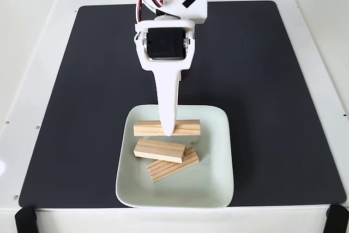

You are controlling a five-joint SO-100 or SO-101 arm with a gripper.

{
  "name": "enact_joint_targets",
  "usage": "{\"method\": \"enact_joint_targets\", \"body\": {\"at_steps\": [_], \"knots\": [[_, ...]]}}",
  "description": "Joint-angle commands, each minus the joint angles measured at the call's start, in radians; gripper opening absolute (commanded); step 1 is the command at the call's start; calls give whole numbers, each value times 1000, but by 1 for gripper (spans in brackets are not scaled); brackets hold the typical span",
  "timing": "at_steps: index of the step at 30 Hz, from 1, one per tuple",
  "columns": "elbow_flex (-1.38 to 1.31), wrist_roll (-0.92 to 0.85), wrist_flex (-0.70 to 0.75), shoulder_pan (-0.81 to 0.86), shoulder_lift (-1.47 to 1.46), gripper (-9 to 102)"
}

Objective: Pick up the wooden block and place them on the plate.

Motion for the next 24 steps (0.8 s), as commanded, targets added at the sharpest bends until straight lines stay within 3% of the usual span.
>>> {"method": "enact_joint_targets", "body": {"at_steps": [1, 5, 9, 11, 24], "knots": [[20, 6, -15, -15, 106, 0], [21, 61, -8, -12, 124, 9], [25, 141, -6, -6, 135, 39], [41, 138, -6, -6, 146, 47], [190, 110, -6, -17, 282, 32]]}}
